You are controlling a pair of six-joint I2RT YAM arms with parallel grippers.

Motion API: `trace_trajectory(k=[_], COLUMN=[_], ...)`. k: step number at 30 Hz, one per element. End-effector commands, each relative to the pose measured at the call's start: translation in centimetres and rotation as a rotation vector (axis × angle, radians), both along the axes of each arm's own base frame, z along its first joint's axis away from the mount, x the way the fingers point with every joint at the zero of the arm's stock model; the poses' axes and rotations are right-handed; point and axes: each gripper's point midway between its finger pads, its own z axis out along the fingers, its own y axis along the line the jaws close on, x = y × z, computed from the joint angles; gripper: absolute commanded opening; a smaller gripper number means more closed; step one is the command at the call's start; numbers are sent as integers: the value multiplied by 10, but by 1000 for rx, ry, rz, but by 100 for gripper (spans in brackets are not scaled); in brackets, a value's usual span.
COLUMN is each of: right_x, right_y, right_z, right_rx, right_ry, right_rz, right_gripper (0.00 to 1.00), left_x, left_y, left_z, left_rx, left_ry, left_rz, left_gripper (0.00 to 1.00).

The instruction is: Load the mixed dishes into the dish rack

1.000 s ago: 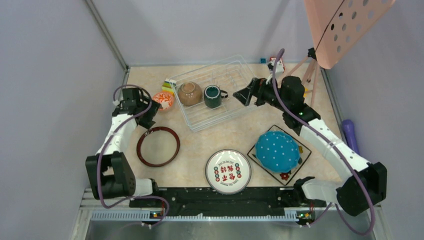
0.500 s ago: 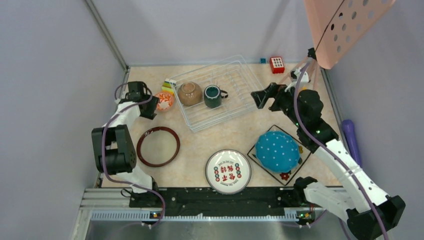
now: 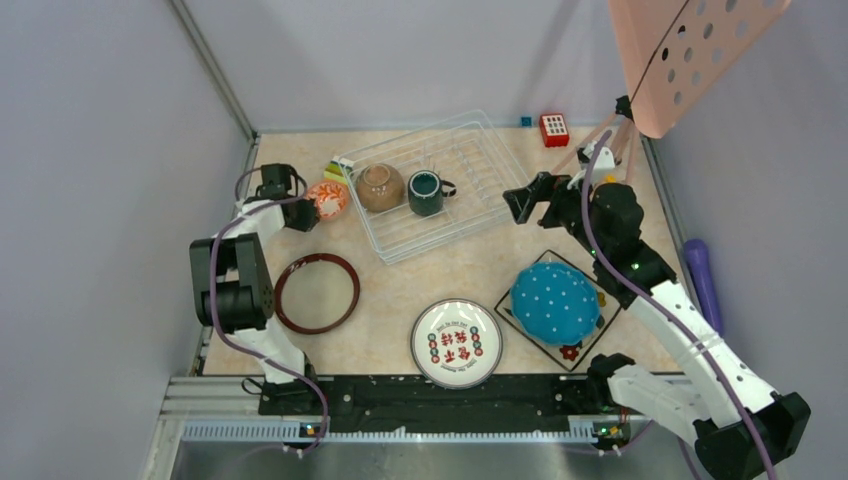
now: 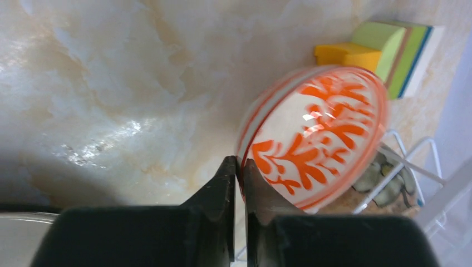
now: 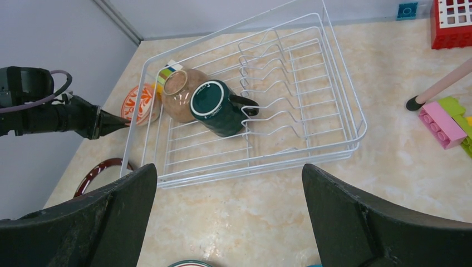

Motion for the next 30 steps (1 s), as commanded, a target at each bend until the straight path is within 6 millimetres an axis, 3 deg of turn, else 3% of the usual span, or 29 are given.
trace_trajectory(k=[1,6,11,15,17,21,24,30], right_x=[-1,-1,-6,-8,-10,-22,-30,-35], right_y=[-3,4,14,25,37,66,82,104], right_z=[10,14,20,18,17,24,36,45], right_rx=[3,10,44,76,95,171,272,400], right_ry=[-43,-44,-53,-42,-33,-56,-86,-76], right_rz=[-11,28,83,138,202,380,483,601], right_gripper=[99,99,99,99,99,99,99,99], left_x=[15,17,-4,-23,-30,-46,-60,-85], left_y=[0,-7,8,3,-11,-57,-88,-132], left_z=[0,15,63,103,124,157,175,208], left_rx=[-38,-64,19,22,-4,-167,-311,-484], left_ry=[-44,-125,-217,-305,-382,-514,-576,-671], left_rz=[-27,-95,-39,-60,-128,-327,-471,-728], left_gripper=[0,0,0,0,0,0,0,0])
